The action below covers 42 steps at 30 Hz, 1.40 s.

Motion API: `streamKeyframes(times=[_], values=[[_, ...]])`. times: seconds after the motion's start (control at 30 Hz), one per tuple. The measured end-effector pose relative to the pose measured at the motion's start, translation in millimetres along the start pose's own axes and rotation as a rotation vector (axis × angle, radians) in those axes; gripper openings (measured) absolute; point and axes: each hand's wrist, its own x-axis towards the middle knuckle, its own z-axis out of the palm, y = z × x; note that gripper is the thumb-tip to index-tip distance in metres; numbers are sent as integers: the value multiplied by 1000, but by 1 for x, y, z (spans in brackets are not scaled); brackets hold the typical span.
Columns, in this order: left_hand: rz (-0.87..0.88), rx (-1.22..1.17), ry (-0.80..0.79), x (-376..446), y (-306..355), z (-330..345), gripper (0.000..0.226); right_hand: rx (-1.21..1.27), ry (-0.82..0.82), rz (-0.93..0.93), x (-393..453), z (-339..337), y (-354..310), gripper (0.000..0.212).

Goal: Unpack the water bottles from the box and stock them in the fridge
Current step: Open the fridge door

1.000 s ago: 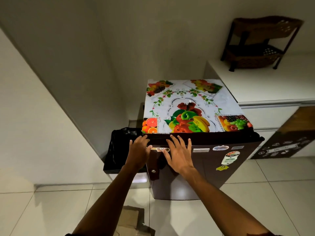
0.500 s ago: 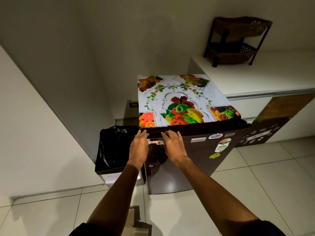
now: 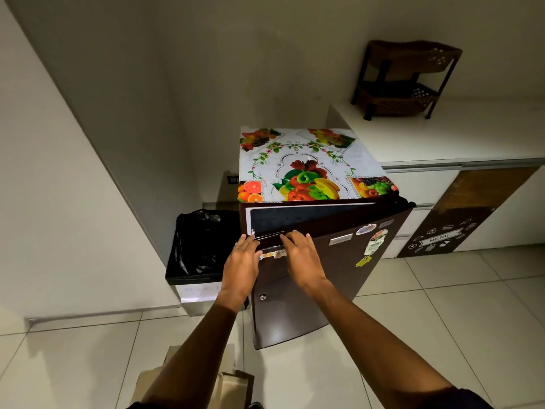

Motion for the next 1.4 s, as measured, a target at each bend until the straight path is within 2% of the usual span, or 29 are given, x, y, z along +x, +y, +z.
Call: streamKeyframes(times=[0.13,0.3,0.5,0.87,1.07,1.2,1.4], values=[[31,5,3,-41,22,0,35,17,-51,-7,-46,-6,10,75],[65,-8,-6,-91,54,2,37,108,-41,28,-101,-18,23,53],[175,-32,-45,-119,90,-1,40,203,-23,146,-142,-37,45,52],[343,-159,-234,-105,160,28,33,244,99,447,-193,-74,114,54],[450,-167,-350,-89,198,58,35,336,46,509,-222,-95,153,58],[536,-189,-466,-72,227,75,46,439,27,555,-235,-108,176,59],[618,-211,-527,-53,261,102,37,572,-46,663,-245,-123,211,41]])
